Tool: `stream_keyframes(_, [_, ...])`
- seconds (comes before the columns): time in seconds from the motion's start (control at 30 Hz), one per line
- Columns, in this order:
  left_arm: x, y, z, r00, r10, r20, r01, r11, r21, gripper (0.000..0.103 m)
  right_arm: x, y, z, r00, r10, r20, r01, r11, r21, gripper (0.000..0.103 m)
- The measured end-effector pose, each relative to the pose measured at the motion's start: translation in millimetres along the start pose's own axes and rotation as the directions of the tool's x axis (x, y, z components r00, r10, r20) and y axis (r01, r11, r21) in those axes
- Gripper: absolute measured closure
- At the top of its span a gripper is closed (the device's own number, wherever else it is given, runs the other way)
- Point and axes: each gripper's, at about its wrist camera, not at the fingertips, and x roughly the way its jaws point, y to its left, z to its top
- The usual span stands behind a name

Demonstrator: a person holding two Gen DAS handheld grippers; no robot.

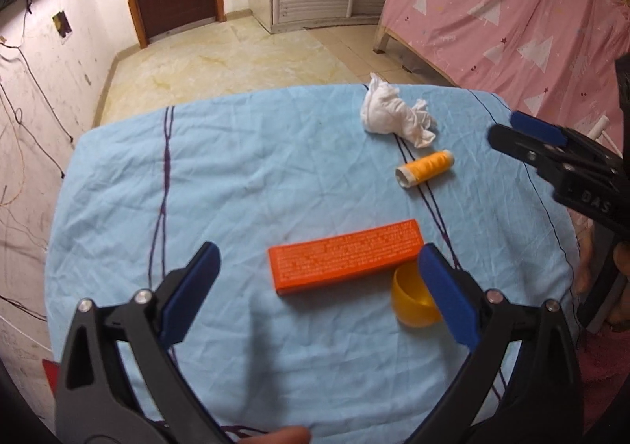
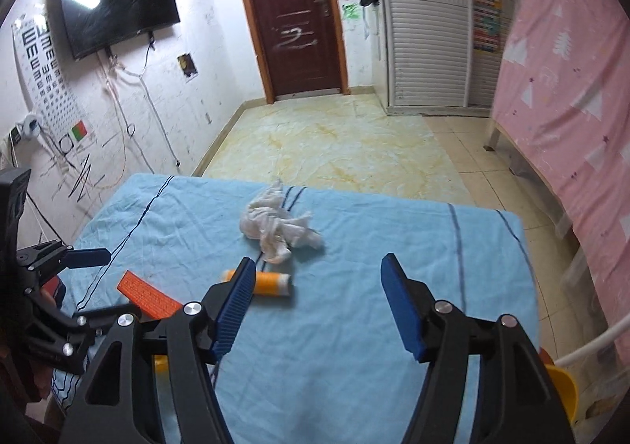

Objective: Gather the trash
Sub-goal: 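Move both open tools back over the bed toward the remaining items, then grasp the white cloth with the right tool while the left tool grasps the orange box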

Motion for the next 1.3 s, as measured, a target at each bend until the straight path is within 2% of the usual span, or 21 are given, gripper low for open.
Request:
stream_keyframes(0.5, [24.7, -12.4, 5.9, 0.999, -0.010, -0.046, 0.006, 0.997, -0.082, 0.006, 57.2, 21.6, 38.3, 0.995, 0.073, -0.067, -0.077, 0.996, -0.054, 0.042])
stream_keyframes(0.83, [31.9, -17.7, 8.0, 0.999, -0.011, -0.033, 0.007, 0.991, -0.133, 0.006, 97.0, 32.3, 37.4, 0.989, 0.035, -0.143, -0.051, 0.993, -0.104, 0.042])
stream_keyframes(0.9, [31.8, -16.5, 8.5, 0.999, -0.018, -0.027, 0.014, 0.989, -0.146, 0.010, 101.2, 31.6, 35.6, 0.987, 0.036, -0.154, -0.052, 0.994, -0.101, 0.042])
stream_keyframes(0.97, [29.8, -17.2, 9.5, 0.999, -0.029, -0.018, 0.026, 0.989, -0.148, 0.021, 103.4, 31.8, 34.2, 0.986, 0.038, -0.160, -0.054, 0.994, -0.097, 0.044])
stream_keyframes(1.07, [24.5, -21.0, 9.9, 0.999, -0.039, -0.001, 0.039, 0.990, -0.136, 0.038, 102.4, 33.2, 32.8, 0.986, 0.049, -0.162, -0.066, 0.992, -0.106, 0.063])
stream_keyframes(1.17, [20.0, -28.2, 8.7, 0.999, -0.036, 0.013, 0.037, 0.994, -0.105, 0.050, 98.8, 40.6, 29.9, 0.986, 0.044, -0.160, -0.065, 0.989, -0.132, 0.082])
stream_keyframes(1.27, [15.3, -36.9, 7.6, 0.999, -0.034, 0.030, 0.036, 0.997, -0.074, 0.068, 95.3, 46.1, 28.6, 0.988, 0.029, -0.153, -0.054, 0.986, -0.158, 0.087])
stream_keyframes(1.3, [14.0, -39.4, 7.2, 0.999, -0.032, 0.033, 0.034, 0.998, -0.061, 0.070, 92.2, 46.5, 28.4, 0.990, 0.023, -0.140, -0.045, 0.986, -0.159, 0.088])
